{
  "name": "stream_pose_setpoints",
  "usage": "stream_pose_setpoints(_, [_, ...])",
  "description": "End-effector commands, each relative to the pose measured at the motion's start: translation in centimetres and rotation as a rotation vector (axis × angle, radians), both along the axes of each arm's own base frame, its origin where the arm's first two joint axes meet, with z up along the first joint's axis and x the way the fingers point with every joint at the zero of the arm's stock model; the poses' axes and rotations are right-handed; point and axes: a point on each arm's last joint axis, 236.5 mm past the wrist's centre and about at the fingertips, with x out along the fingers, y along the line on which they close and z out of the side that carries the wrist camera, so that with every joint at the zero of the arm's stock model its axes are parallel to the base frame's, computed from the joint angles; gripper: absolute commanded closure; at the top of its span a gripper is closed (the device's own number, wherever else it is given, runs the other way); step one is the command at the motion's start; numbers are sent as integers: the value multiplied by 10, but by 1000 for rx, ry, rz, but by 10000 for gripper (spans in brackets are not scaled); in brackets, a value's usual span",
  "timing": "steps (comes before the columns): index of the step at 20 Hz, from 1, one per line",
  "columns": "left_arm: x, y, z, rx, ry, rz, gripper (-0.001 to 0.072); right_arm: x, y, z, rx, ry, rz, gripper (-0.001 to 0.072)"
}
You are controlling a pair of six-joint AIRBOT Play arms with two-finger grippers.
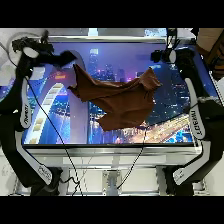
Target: Fold the shirts.
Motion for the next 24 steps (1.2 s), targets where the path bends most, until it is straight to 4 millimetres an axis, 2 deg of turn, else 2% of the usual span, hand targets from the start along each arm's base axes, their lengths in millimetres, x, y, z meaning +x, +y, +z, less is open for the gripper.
stream_pose_setpoints(1, [2,41,99,90,-251,52,173,-45,-42,76,-161,-32,-82,266])
stream_pose_setpoints(2, [-9,58,117,158,-283,73,173,-64,-48,99,-173,-37,-98,268])
stream_pose_setpoints(3, [-23,74,125,245,-285,83,173,-86,-52,120,-188,-36,-100,268])
stream_pose_setpoints(5, [-60,105,123,420,-205,83,174,-131,-60,150,-209,-5,-106,268])
stream_pose_setpoints(6, [-81,118,116,495,-137,70,174,-153,-62,156,-193,26,-121,268])
stream_pose_setpoints(8, [-117,132,102,564,-11,36,174,-200,-60,148,-137,153,-137,268])
stream_pose_setpoints(9, [-123,132,98,558,14,24,174,-221,-54,138,-104,236,-126,268])
stream_pose_setpoints(11, [-122,129,93,534,17,20,174,-249,-34,115,-34,374,-77,267])
stream_pose_setpoints(14, [-121,122,72,490,59,-5,174,-278,5,65,88,588,21,266])
stream_pose_setpoints(16, [-121,123,54,483,100,-16,174,-290,19,28,154,707,16,263])
stream_pose_setpoints(19, [-119,124,19,456,172,-29,174,-311,32,-31,215,863,2,258])
stream_pose_setpoints(22, [-120,133,-23,391,258,-24,174,-320,68,-73,370,927,44,257])
stream_pose_setpoints(24, [-126,141,-50,368,327,-22,174,-336,86,-101,455,994,49,243])
